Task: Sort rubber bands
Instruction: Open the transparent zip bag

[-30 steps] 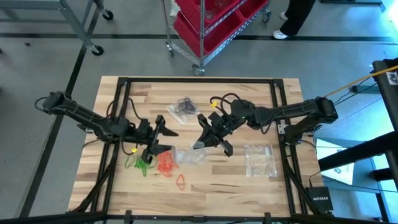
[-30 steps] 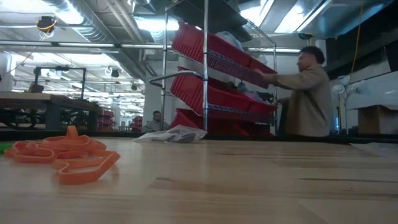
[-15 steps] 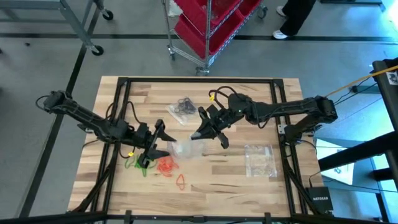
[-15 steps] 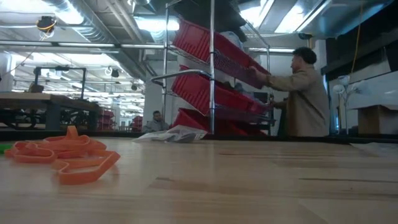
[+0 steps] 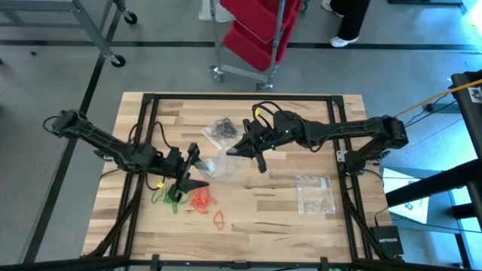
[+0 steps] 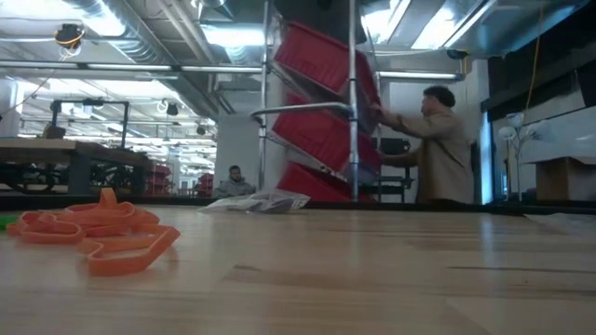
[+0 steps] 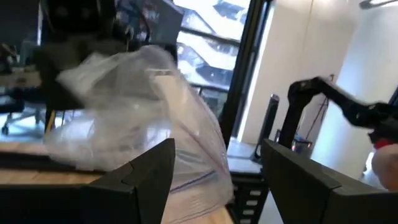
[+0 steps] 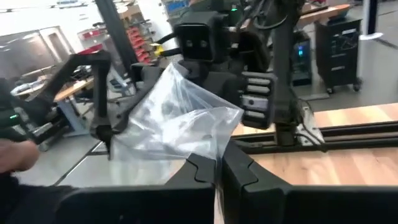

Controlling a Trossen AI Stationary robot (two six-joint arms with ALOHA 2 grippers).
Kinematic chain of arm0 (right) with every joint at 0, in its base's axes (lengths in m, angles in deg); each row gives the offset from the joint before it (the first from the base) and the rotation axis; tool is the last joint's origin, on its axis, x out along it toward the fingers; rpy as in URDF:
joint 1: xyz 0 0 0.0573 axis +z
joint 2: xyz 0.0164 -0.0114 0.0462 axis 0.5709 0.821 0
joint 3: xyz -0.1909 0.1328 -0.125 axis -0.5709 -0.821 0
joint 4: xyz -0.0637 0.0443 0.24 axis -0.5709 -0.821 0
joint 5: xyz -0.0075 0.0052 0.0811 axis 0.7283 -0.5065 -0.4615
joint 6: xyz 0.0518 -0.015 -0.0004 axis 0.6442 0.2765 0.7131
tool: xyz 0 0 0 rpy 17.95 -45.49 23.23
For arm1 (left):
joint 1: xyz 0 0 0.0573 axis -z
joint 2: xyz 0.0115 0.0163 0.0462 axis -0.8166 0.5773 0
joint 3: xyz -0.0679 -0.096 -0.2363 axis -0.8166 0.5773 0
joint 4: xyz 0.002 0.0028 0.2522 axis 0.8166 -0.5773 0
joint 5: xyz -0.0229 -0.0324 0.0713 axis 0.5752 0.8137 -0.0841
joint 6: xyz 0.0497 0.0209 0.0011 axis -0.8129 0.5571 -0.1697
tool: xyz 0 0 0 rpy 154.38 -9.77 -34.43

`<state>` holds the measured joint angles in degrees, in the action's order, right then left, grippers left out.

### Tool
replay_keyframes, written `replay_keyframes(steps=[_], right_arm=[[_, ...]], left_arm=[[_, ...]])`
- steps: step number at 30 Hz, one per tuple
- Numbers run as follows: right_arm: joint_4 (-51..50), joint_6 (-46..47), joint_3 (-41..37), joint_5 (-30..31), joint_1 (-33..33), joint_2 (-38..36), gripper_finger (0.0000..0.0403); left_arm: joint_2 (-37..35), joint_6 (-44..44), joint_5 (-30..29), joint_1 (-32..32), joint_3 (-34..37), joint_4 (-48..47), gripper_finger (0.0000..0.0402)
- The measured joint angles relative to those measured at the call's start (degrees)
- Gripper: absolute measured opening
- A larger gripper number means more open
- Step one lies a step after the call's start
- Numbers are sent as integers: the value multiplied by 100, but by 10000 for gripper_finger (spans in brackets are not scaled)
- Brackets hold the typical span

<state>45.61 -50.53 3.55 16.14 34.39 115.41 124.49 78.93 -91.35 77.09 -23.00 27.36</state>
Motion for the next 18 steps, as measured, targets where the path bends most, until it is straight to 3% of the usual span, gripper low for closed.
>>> replay_keyframes(steps=[6, 11, 18], right_arm=[[161, 133, -2, -264, 2, -290, 0], [422, 188, 0, -387, 4, -348, 0], [648, 638, 0, -470, 109, -333, 0]], left_arm=[[-383, 30, -593, 151, 0, -816, 231], [-508, -277, -986, 141, 0, -909, 231], [-308, -879, -1041, 31, 0, -901, 231]])
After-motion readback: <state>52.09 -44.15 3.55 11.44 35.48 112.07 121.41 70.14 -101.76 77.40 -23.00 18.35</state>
